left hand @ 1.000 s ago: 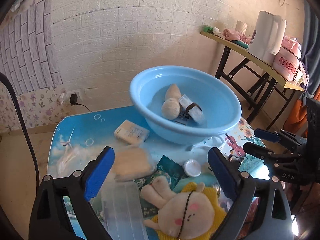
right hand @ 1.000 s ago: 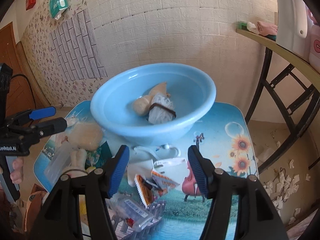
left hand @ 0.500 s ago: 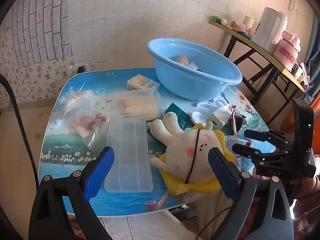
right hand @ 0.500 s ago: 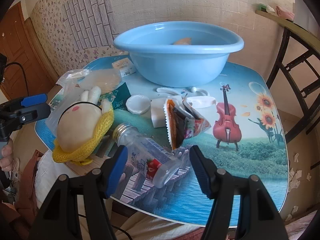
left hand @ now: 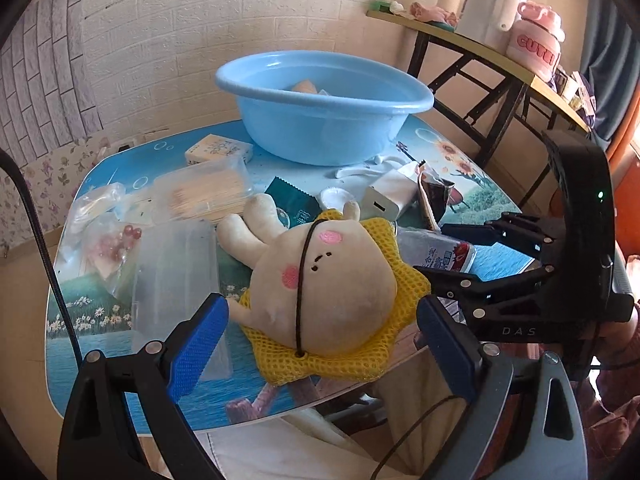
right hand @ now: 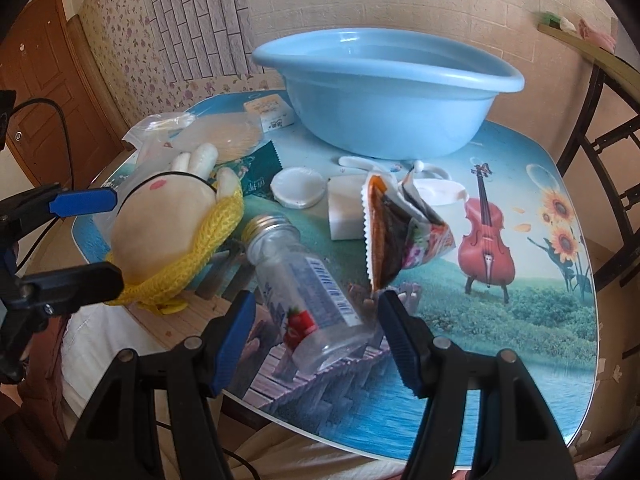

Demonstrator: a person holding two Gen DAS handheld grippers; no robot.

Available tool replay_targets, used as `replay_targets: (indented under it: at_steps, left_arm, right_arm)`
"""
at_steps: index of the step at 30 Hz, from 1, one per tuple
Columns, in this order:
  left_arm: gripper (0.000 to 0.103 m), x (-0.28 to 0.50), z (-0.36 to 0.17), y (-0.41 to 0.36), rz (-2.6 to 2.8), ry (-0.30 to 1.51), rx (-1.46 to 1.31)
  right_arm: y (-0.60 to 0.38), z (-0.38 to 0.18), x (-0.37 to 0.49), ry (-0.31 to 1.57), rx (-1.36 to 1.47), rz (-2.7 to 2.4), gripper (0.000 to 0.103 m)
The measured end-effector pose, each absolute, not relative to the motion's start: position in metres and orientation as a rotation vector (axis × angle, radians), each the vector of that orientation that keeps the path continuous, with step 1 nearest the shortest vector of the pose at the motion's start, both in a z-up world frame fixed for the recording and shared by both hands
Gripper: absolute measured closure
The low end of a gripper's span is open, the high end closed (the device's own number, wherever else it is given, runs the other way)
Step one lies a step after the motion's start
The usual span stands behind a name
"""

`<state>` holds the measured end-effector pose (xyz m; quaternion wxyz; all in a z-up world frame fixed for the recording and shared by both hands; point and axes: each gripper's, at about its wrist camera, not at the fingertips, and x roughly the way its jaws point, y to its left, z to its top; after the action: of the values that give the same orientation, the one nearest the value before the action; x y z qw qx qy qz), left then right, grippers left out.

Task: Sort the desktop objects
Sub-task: 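Move the left tool to the white bunny plush while the right tool approaches the clear bottle, then grasp the bunny plush with the left tool while the right tool grasps a clear plastic container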

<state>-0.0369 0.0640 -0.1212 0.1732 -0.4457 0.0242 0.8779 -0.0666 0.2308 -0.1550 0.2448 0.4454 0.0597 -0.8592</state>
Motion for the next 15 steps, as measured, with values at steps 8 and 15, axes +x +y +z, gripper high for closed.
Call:
replay_targets:
  at_steps: [8,15]
  left_arm:
    - [0.002,-0.047,-0.135,0.079,2.467,0.113,-1.281]
    - [0.001,-0.05,-0.149,0.093,2.436,0.162,-1.309]
  right_arm:
    - [0.242,-0.15,-0.054,0.179,1.205,-2.341,0.058]
    - [0.269,-0.15,-0.042,0.147,1.243,-2.399,0.061]
